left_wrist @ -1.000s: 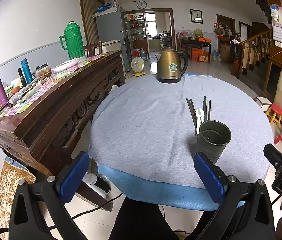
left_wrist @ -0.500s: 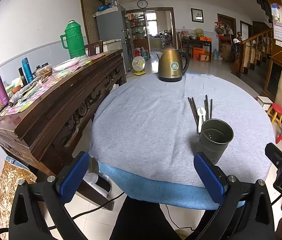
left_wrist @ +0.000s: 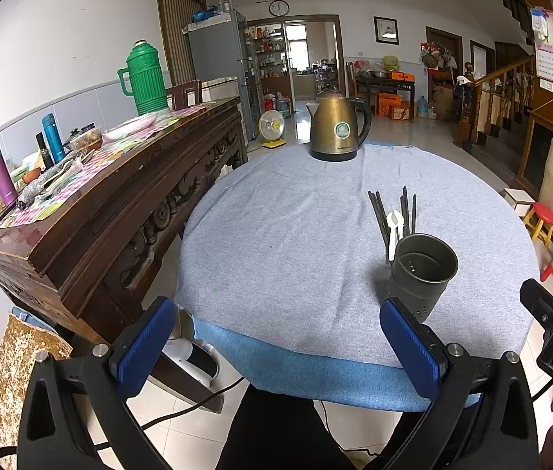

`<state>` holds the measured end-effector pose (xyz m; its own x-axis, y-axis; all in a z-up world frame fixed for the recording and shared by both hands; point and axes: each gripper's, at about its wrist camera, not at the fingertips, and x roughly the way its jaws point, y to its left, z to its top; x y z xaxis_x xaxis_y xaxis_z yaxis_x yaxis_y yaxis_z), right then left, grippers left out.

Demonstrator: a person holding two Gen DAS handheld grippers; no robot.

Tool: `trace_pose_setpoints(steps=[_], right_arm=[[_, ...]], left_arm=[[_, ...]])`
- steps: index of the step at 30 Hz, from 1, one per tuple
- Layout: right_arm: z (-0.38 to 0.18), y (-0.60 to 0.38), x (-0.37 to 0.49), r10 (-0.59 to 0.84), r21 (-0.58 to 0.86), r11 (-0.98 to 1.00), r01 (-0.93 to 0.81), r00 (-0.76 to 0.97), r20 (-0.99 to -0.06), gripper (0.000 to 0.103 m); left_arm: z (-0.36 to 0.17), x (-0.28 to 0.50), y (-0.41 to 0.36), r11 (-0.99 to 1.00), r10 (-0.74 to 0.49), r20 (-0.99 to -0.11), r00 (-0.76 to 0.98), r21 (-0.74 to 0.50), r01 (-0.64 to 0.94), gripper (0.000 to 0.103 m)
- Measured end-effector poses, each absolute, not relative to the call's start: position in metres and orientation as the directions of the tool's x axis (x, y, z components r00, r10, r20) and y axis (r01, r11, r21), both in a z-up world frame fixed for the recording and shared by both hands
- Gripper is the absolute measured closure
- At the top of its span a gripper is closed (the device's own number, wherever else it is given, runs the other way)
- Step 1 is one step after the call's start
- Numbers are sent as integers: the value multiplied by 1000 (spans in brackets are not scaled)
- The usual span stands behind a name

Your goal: Organize utensils

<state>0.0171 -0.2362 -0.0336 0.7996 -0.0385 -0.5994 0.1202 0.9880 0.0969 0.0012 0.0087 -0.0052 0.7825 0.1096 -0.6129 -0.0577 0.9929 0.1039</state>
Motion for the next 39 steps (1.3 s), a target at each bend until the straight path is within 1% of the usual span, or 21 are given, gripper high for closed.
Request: trace_pose_setpoints(steps=[18, 29, 34, 39], right_arm=[[-36, -233, 23, -29, 103, 988, 114, 797, -603, 0], [-46, -240, 37, -32, 113, 985, 127, 791, -612, 0], [-50, -252, 52, -29, 124, 983, 134, 785, -619, 0], [-52, -279, 91, 25, 185, 975, 127, 758, -652, 0]], left_arm=[[-7, 4, 8, 993, 111, -619, 778, 109, -55, 0], [-16, 22, 9, 992, 116, -637, 762, 112, -57, 0], [-23, 40, 10, 992, 112, -655, 747, 117, -47, 0], [-35, 79, 18, 998, 60, -717, 695, 64, -19, 0]])
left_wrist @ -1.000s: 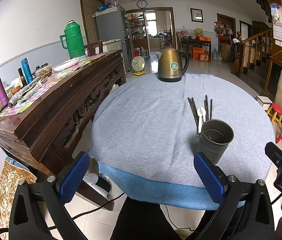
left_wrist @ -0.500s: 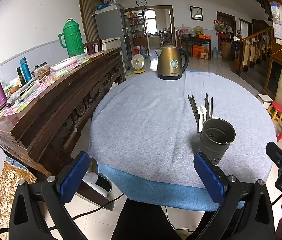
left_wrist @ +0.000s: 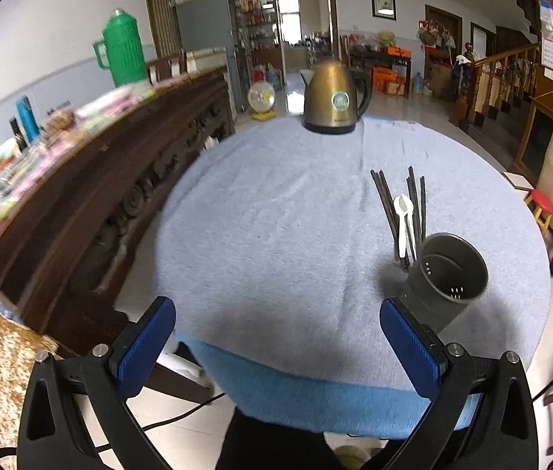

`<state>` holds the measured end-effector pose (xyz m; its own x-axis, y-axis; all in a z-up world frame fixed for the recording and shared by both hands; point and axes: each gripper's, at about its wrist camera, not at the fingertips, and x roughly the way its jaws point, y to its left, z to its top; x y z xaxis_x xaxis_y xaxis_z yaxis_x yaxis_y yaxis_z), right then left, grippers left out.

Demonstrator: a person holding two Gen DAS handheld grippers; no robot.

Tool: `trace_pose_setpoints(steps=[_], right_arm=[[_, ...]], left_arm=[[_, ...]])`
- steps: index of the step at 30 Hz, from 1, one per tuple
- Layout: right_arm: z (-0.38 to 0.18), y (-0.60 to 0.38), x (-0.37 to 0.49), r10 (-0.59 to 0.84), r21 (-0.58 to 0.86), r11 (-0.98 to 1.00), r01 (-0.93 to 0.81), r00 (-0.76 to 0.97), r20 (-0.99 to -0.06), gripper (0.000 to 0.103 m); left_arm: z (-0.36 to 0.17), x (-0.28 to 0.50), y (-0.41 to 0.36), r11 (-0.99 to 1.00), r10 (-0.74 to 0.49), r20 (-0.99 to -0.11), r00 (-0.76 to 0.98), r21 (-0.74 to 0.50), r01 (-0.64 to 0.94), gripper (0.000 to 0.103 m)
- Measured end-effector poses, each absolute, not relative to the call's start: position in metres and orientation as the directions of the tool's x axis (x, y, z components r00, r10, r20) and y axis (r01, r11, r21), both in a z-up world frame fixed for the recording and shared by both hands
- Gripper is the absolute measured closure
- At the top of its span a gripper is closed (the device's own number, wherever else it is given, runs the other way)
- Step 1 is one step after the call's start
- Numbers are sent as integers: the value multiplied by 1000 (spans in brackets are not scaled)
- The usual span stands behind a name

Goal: Organize utensils
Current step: 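Tip the grey utensil cup with the right tool, spilling chopsticks and spoons, then grasp a dark chopstick with the right tool while the left tool grasps another chopstick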

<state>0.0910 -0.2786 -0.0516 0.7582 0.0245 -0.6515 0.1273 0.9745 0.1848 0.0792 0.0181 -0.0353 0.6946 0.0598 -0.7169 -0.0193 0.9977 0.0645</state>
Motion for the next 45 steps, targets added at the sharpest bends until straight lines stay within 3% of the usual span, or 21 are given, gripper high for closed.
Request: trace_pose_setpoints(steps=[9, 12, 14, 16, 19, 21, 24, 32, 35, 36, 37, 40, 45], right_arm=[[-76, -325, 206, 179, 333, 934, 127, 641, -746, 0], [-96, -329, 257, 214, 349, 928, 130, 581, -785, 8], [-112, -333, 290, 249, 378, 914, 143, 537, -806, 22], [-124, -335, 317, 276, 404, 900, 164, 503, -819, 38], [-142, -338, 360, 280, 413, 887, 205, 472, -836, 52], [-152, -339, 383, 272, 407, 884, 231, 456, -848, 56], [-169, -337, 415, 260, 390, 883, 260, 420, -869, 62], [-202, -333, 466, 204, 327, 887, 326, 360, -911, 69], [-200, -324, 472, 145, 258, 915, 309, 345, -927, 81], [-201, -322, 472, 135, 243, 923, 299, 339, -931, 92], [-201, -320, 470, 116, 221, 933, 284, 344, -932, 95], [-199, -322, 461, 112, 211, 944, 253, 358, -927, 95], [-195, -341, 433, 157, 259, 936, 238, 378, -912, 95]], left_arm=[[-61, 160, 21, 1000, 5, -803, 597, 9, 3, 0], [-65, 186, 17, 1000, 4, -809, 588, 11, 8, 0], [-67, 203, 13, 1000, 6, -819, 574, 15, 11, 1], [-68, 216, 10, 1000, -5, -822, 570, 8, 22, 7], [-76, 240, 2, 998, -12, -834, 551, 22, 55, 25], [-83, 255, -1, 997, -40, -854, 519, -1, 75, 42], [-92, 272, -6, 995, -65, -874, 482, -22, 94, 49], [-107, 331, -15, 991, -119, -901, 417, -82, 106, 49], [-107, 354, -22, 988, -144, -900, 411, -107, 112, 51], [-106, 360, -26, 985, -160, -899, 407, -122, 118, 53], [-106, 366, -30, 983, -173, -899, 403, -134, 123, 53], [-110, 384, -46, 974, -216, -902, 373, -175, 141, 55], [-128, 417, -72, 968, -245, -918, 311, -213, 133, 69]])
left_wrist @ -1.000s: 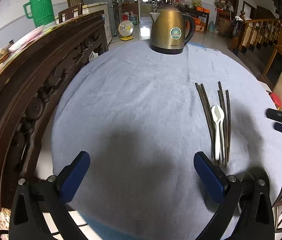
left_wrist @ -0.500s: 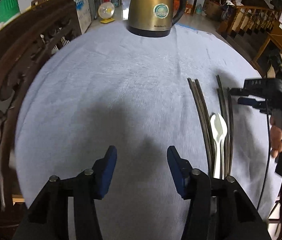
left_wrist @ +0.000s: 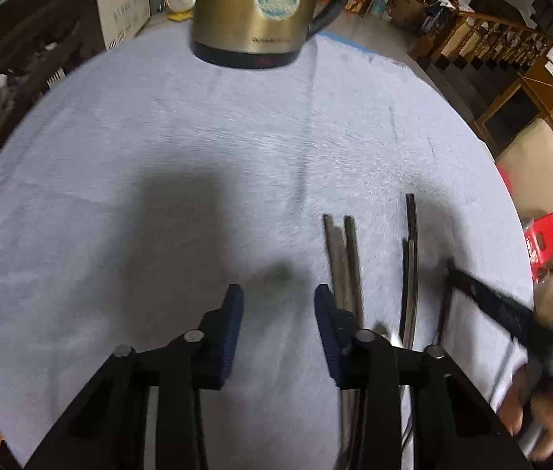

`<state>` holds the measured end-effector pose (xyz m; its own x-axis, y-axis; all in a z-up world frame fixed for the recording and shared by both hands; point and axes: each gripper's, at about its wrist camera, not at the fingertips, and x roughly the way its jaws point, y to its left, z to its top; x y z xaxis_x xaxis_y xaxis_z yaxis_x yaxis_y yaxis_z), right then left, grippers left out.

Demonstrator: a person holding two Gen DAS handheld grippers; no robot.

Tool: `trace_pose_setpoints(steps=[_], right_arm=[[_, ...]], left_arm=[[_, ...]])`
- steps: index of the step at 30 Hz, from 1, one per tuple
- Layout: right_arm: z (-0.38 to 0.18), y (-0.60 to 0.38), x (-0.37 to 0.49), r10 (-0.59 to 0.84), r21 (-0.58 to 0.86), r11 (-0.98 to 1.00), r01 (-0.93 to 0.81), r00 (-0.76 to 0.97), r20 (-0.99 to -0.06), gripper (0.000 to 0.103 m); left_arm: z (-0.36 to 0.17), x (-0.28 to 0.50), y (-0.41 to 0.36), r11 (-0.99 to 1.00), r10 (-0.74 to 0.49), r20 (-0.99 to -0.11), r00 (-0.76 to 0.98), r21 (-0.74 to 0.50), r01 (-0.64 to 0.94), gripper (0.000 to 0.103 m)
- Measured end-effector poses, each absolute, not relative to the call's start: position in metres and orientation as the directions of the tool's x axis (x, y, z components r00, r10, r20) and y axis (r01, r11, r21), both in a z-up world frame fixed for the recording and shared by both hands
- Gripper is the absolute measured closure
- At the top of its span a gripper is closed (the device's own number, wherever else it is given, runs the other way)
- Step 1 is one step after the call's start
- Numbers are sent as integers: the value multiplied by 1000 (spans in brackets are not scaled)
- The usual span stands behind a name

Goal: Organize utensils
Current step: 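Grasp a dark chopstick with the right tool while the left tool grasps another chopstick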

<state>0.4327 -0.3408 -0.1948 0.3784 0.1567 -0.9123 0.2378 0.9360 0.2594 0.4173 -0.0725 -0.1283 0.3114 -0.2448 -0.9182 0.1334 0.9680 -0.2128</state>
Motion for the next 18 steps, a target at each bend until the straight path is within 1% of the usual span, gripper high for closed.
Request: trace_pose_setpoints(steps=[2, 5, 10, 14, 18], right_arm=[[-193, -350, 421, 178, 281, 932, 229, 387, -905, 95], [-191, -363, 404, 206, 304, 930, 206, 391, -897, 96], [-193, -379, 391, 242, 338, 917, 211, 378, -894, 96], [-202, -387, 388, 249, 349, 910, 224, 378, -892, 98], [-204, -387, 387, 261, 356, 911, 208, 379, -888, 98]], left_arm=[[-137, 427, -84, 970, -235, -926, 294, -203, 137, 72], [-146, 436, -96, 974, -219, -935, 279, -190, 126, 72], [-143, 438, -106, 983, -168, -937, 305, -137, 121, 72], [-139, 441, -108, 979, -198, -938, 285, -178, 94, 72], [-133, 436, -105, 978, -206, -935, 290, -189, 85, 72]])
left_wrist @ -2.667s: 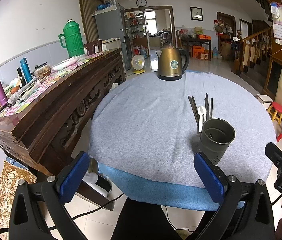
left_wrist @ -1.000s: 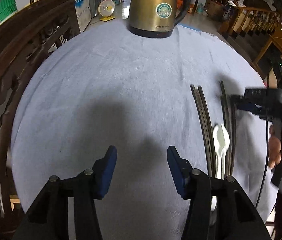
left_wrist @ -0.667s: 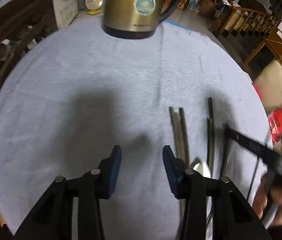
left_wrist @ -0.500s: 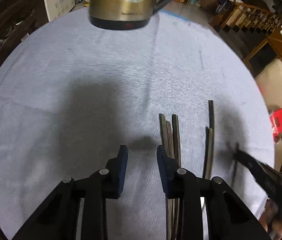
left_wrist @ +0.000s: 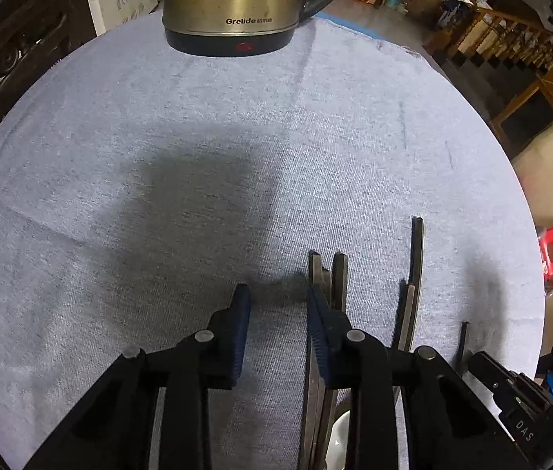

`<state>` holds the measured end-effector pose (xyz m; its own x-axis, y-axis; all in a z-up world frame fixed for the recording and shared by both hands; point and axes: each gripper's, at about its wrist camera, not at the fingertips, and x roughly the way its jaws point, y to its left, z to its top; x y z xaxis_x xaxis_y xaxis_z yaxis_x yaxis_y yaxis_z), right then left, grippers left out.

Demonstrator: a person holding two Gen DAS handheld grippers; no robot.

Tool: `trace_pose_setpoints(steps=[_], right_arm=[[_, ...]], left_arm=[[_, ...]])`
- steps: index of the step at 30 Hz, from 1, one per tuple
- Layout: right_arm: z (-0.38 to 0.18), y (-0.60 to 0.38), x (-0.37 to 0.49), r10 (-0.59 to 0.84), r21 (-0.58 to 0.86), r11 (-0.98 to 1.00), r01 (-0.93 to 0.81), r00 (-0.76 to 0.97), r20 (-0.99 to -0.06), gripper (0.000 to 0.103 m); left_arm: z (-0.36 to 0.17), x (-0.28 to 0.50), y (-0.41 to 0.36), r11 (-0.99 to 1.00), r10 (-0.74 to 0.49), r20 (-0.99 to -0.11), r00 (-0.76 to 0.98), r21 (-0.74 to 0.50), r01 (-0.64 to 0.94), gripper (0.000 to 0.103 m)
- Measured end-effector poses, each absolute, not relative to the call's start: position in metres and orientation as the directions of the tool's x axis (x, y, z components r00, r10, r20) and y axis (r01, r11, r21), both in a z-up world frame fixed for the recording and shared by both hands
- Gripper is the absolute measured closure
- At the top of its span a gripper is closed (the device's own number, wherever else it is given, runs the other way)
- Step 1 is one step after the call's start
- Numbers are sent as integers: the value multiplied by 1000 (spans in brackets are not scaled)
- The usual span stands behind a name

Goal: Organize utensils
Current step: 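Grasp a dark chopstick with the right tool while the left tool grasps another chopstick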

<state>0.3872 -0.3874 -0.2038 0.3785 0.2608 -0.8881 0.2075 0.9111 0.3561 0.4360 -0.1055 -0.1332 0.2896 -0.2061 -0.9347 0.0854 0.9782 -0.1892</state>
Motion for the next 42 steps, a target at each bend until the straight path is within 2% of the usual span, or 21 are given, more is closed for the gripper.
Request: trace_pose_setpoints(steps=[4, 15, 17, 20, 24, 25, 26, 27, 30, 32, 34, 36, 42], right_arm=[[-203, -395, 383, 278, 375, 903, 210, 381, -882, 98], [-205, -391, 394, 280, 377, 897, 229, 365, -888, 98], [-204, -391, 394, 290, 386, 893, 232, 361, -887, 92], [-200, -386, 396, 291, 382, 895, 230, 347, -892, 90], [-191, -373, 405, 243, 334, 914, 231, 346, -906, 59], [-190, -371, 408, 217, 307, 922, 236, 343, -914, 56], [-189, -368, 411, 198, 288, 927, 240, 338, -920, 55], [-189, -365, 415, 185, 267, 933, 242, 316, -931, 55], [-193, -351, 424, 118, 175, 961, 216, 254, -960, 56], [-193, -339, 428, 29, 75, 979, 192, 231, -972, 69], [-193, -330, 432, -29, 9, 985, 171, 223, -974, 74], [-192, -326, 433, -22, 16, 986, 166, 229, -973, 94], [-181, -328, 415, 47, 100, 982, 159, 308, -950, 96]], left_arm=[[-133, 433, -106, 976, -214, -931, 297, -195, 93, 72], [-131, 432, -110, 989, -121, -938, 326, -86, 121, 70], [-128, 428, -101, 990, -101, -942, 320, -64, 124, 70], [-126, 421, -83, 993, -81, -949, 303, -49, 111, 70], [-119, 418, -65, 993, -102, -951, 291, -77, 95, 70], [-117, 418, -62, 992, -111, -950, 291, -87, 94, 70], [-115, 420, -60, 992, -117, -951, 287, -95, 87, 65], [-115, 424, -57, 992, -122, -952, 280, -105, 77, 60], [-122, 437, -57, 992, -124, -959, 257, -117, 43, 60], [-121, 441, -60, 991, -131, -958, 255, -121, 52, 60], [-120, 442, -62, 993, -112, -958, 265, -103, 51, 65], [-121, 443, -69, 997, -69, -958, 277, -55, 57, 94], [-111, 423, -68, 993, -96, -945, 313, -70, 94, 96]])
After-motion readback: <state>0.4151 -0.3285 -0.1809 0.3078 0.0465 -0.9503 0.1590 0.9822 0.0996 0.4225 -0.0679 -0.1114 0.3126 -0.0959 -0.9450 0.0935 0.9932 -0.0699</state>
